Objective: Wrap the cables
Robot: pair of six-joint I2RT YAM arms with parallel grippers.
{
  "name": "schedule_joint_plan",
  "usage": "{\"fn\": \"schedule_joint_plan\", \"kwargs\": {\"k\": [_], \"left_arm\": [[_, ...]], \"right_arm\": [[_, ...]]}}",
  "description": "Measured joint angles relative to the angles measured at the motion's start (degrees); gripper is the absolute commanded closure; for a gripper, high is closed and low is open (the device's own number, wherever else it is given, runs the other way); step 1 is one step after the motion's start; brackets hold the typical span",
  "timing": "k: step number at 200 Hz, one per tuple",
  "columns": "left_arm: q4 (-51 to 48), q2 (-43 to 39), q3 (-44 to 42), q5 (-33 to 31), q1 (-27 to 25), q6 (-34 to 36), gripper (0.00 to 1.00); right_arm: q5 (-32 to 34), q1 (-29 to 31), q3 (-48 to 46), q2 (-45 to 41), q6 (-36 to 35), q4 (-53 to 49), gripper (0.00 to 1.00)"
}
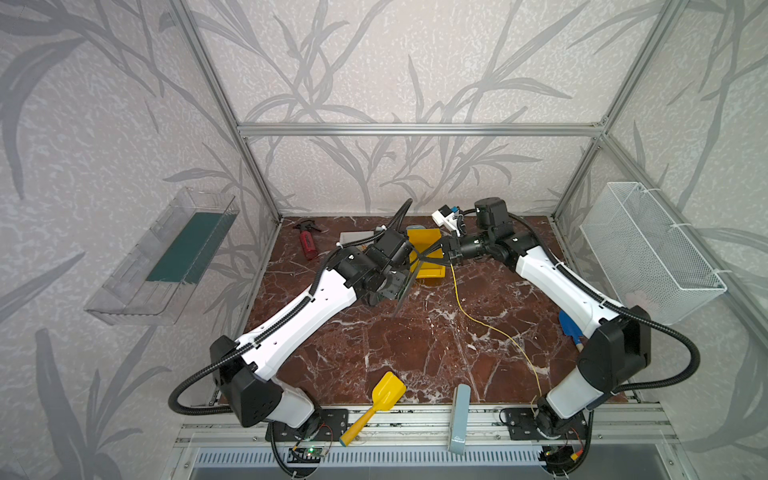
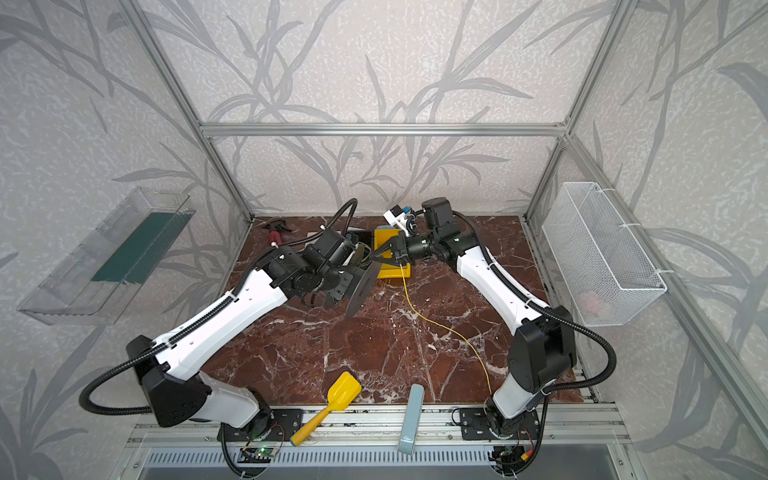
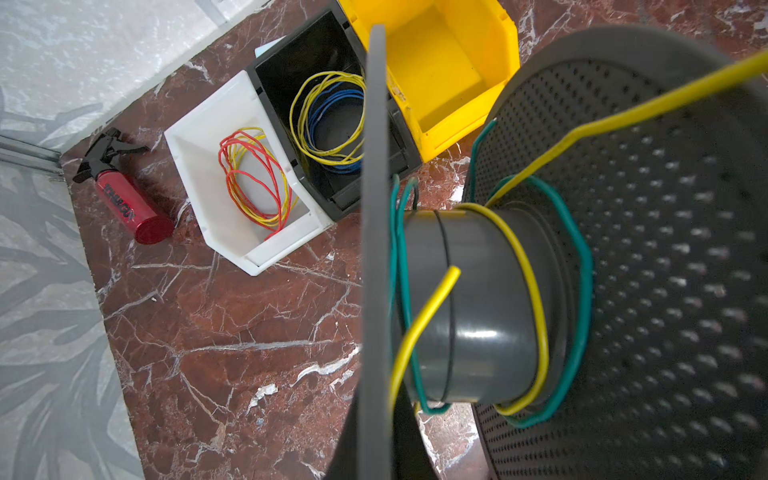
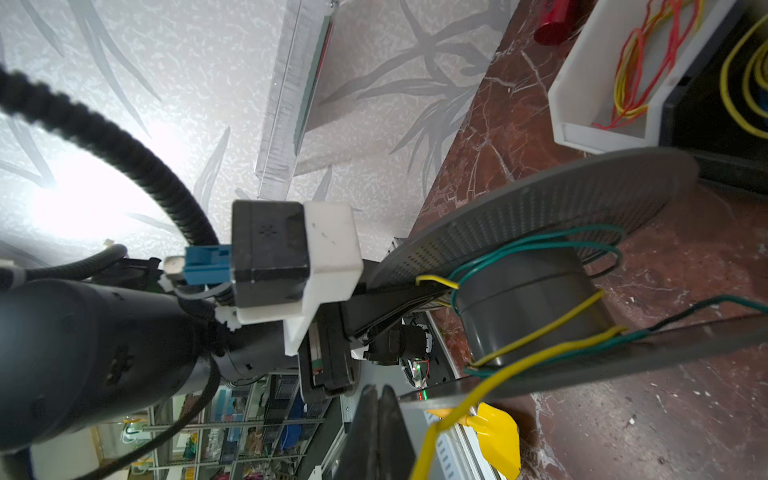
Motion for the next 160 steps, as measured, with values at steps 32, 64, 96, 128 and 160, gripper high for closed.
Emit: {"fn": "schedule_joint_plan", "kwargs": {"k": [32, 64, 96, 128, 160], "left_arm": [[1.18, -3.02, -3.5, 1.51, 0.04, 0.0, 1.0], [1.11, -4.81, -5.2, 1.27, 0.04, -0.04, 1.0], [1.18, -4.83, -5.18, -1.16, 0.07, -0.72, 1.0], [1.73, -4.83, -5.14, -3.78, 0.17, -1.73, 1.0], [2.45, -4.83, -5.14, -4.87, 1.22, -2.97, 1.0]], "right_arm": [[-1.2, 0.46, -2.69, -1.99, 2.1, 2.64, 0.74], [-1.53, 0.96, -3.67, -2.95, 2.05, 2.71, 0.57], [-1.62, 2.16, -5.03, -5.79, 1.11, 1.11, 0.48], [-1.44, 3.43, -5.77, -9.46, -2.99, -4.0, 0.45], [-1.38, 4.13, -9.68, -12.68, -5.11, -6.4, 0.45]]}}
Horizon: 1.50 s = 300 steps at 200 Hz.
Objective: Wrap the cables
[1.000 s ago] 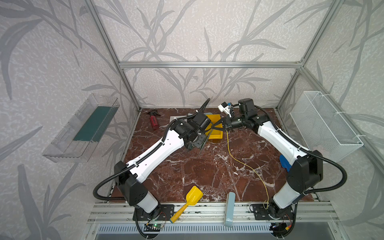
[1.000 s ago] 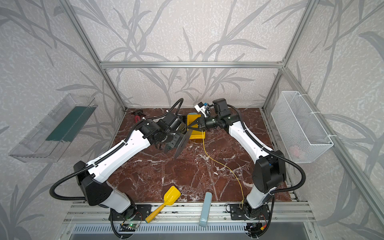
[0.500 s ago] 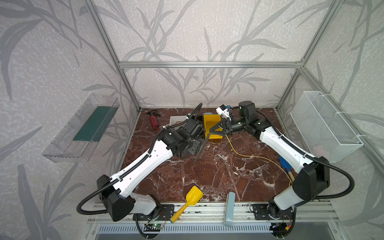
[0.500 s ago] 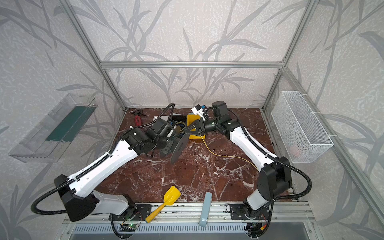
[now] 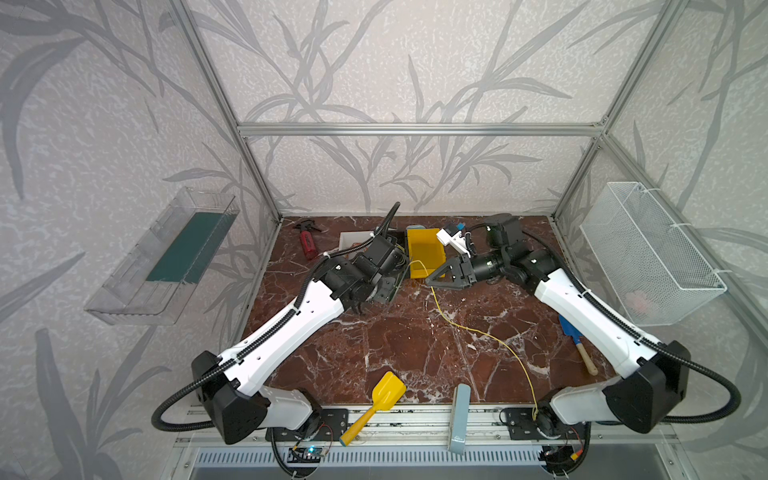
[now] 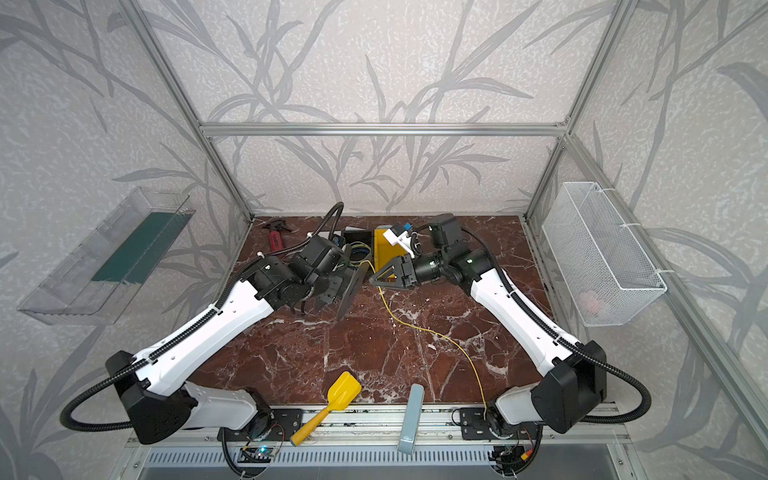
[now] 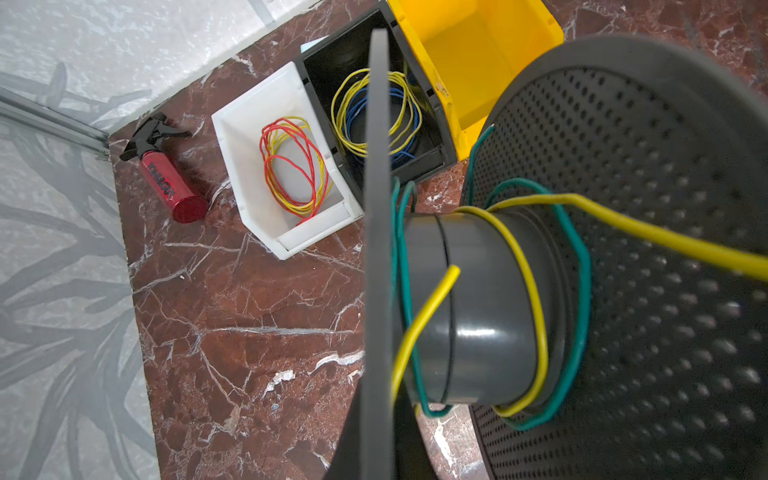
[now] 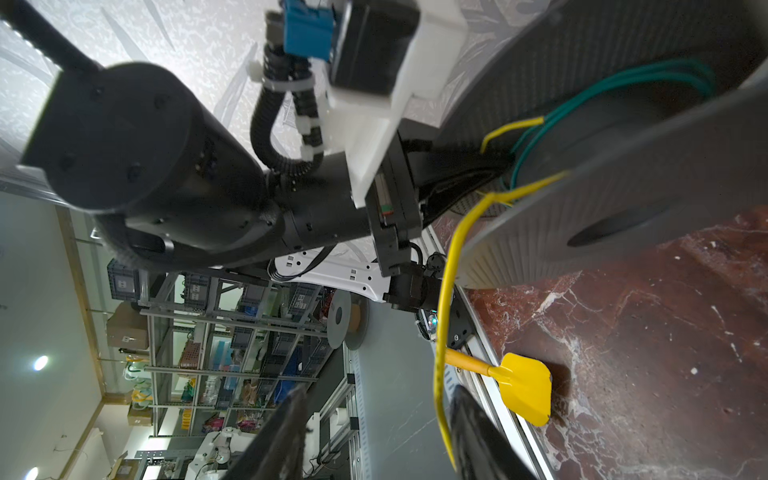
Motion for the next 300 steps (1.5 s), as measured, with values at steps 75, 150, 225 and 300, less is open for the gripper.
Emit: {"fn": "schedule_joint_plan", "kwargs": {"k": [75, 150, 225, 300], "left_arm": [[3.17, 3.1, 3.34, -1.31, 2.32, -7.15, 1.0], [6.93, 9.51, 13.11, -0.76, 6.54, -14.53, 1.0], [10.16, 10.62, 14.8, -0.79, 6.73, -16.52, 1.0], [9.4, 16.63, 27.91, 9.33, 15.93, -20.28, 1.0]], "right_arm": [[7.45, 13.31, -3.23, -0.02, -2.71, 1.25, 0.43], [17.29, 16.46, -7.87, -1.66, -9.49, -1.25, 0.66], [22.91, 17.35, -12.17, -2.49, -3.58, 3.96, 1.0], [31.93, 30.56, -11.08, -7.15, -9.01, -6.01, 1.0]]}}
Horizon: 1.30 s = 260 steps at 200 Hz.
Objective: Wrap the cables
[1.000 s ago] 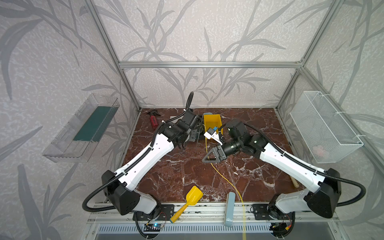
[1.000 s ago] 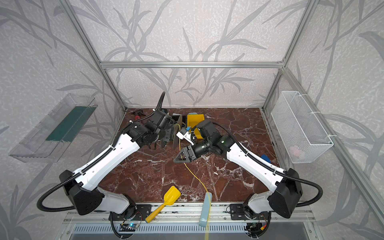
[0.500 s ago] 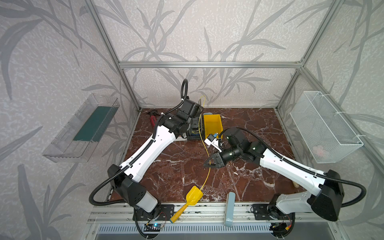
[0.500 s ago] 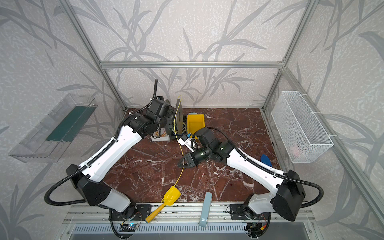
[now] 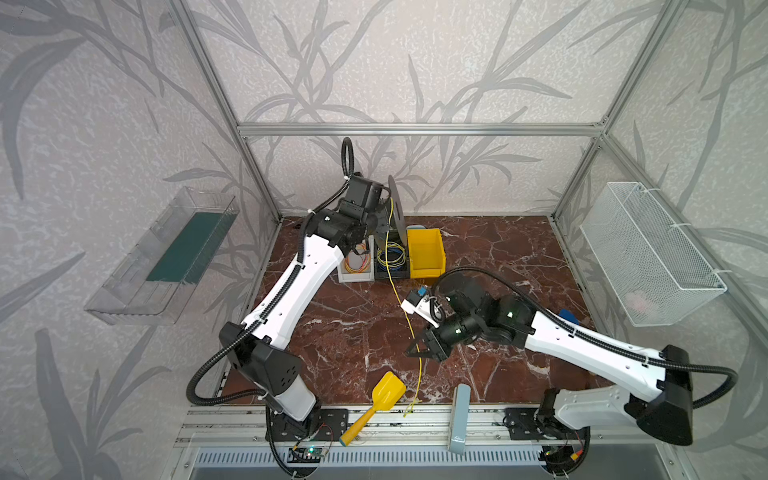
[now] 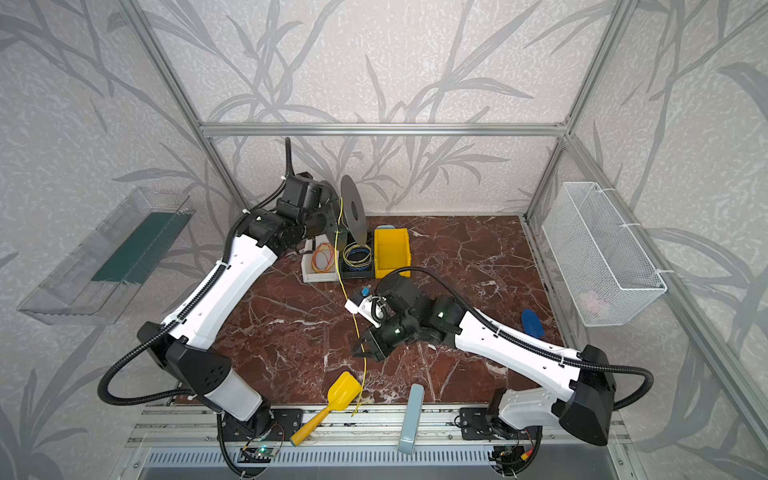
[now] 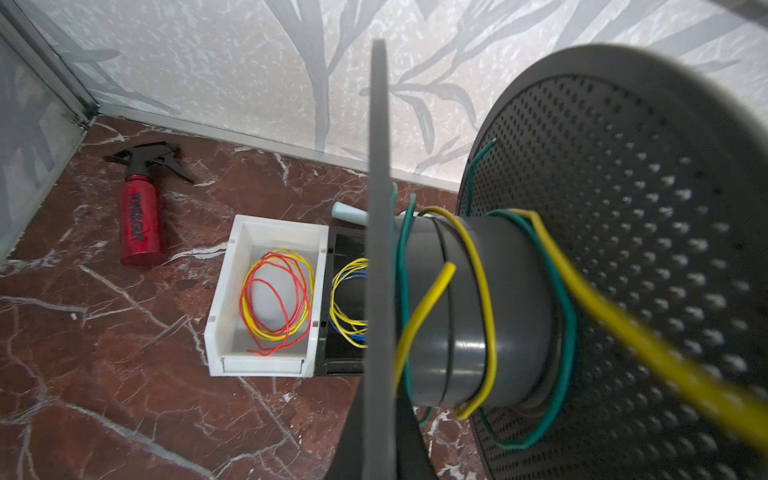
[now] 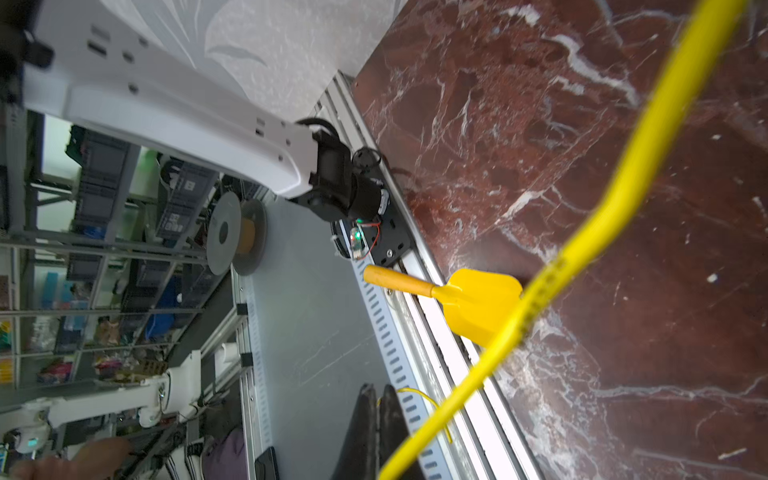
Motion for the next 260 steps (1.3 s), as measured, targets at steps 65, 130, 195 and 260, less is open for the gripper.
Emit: {"fn": "schedule_joint_plan", "kwargs": {"k": [65, 130, 195, 260], "left_arm": [[-4.7, 3.65, 7.63, 23.41, 11.8, -6.64, 1.0], [11.61, -3.3, -8.48, 49.88, 26.99, -22.27, 1.0], [29.51, -16.65, -19.41, 63.65, 31.85, -26.23, 1.0], [23.8, -30.14, -27.93, 70.6, 31.3, -13.51, 1.0]], "right_arm": [[11.61, 2.56, -9.6, -4.57, -0.66, -4.85, 1.0], [12.81, -14.16, -8.92, -5.07, -4.02, -8.24, 1.0], [6.82, -37.13, 1.2, 0.52, -10.67, -11.98, 1.0], [8.0, -46.31, 17.73, 15.78, -14.12, -14.93, 1.0]]}}
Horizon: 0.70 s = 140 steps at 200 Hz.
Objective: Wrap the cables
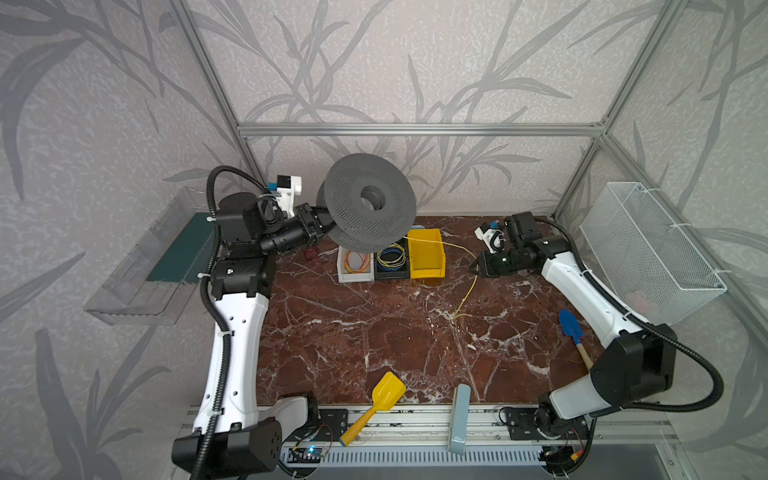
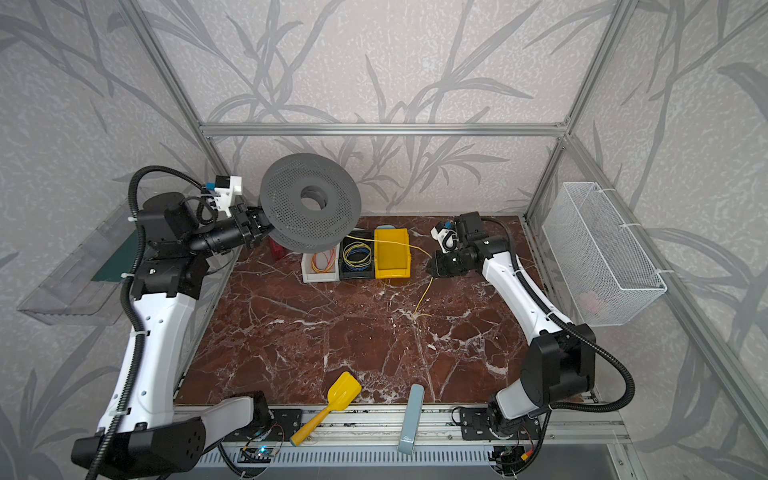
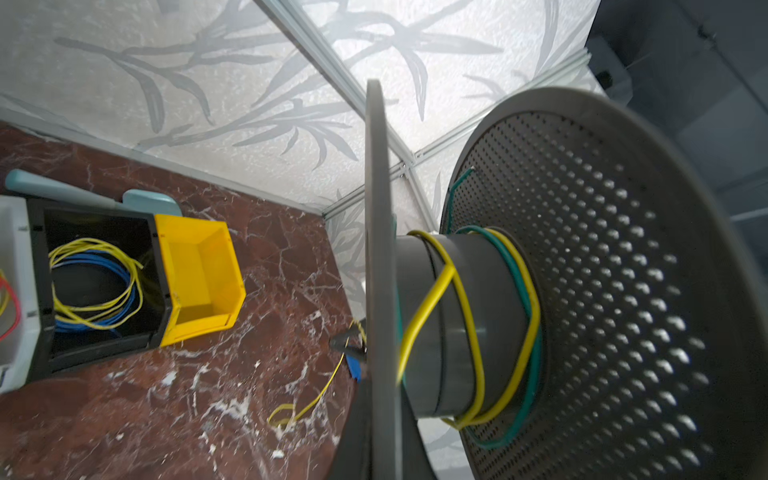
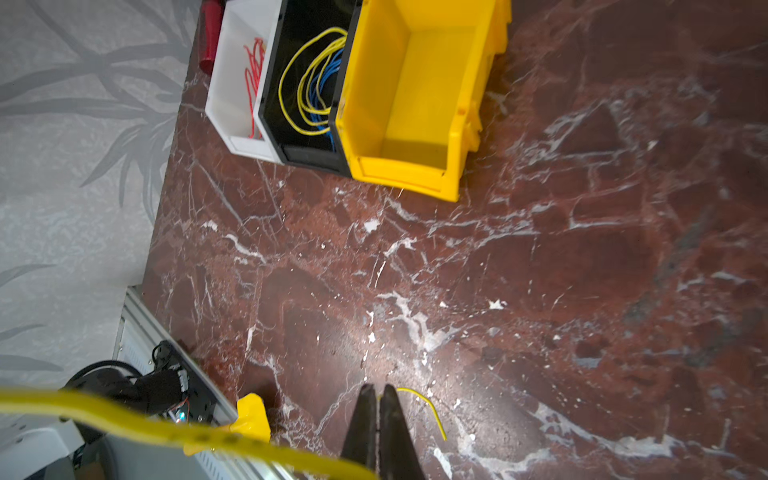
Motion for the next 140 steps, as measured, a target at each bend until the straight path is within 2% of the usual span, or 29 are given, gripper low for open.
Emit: {"fn": "schedule_joint_plan", "kwargs": {"k": [25, 60, 99, 140], "left_arm": [[-12.44, -4.59, -1.77, -3.98, -4.94, 11.5, 1.0], [-27.41, -8.0, -5.18, -14.93, -16.52, 24.37, 1.0], [-29.66, -9.81, -13.68, -27.58, -26.34, 27.63, 1.0], [-31.12, -2.82, -12.35, -48.78, -41.75, 30.53, 1.0]], "right_arm": [[4.26, -0.85, 5.6, 2.54, -1.05, -2.84, 1.0], [8.74, -1.31, 9.97, 5.68, -1.66, -6.19, 1.0], [9.49, -0.37, 20.52, 10.71, -2.89, -12.74, 1.0], [9.22, 5.09, 41.22, 19.08, -4.87, -23.37, 1.0]]}}
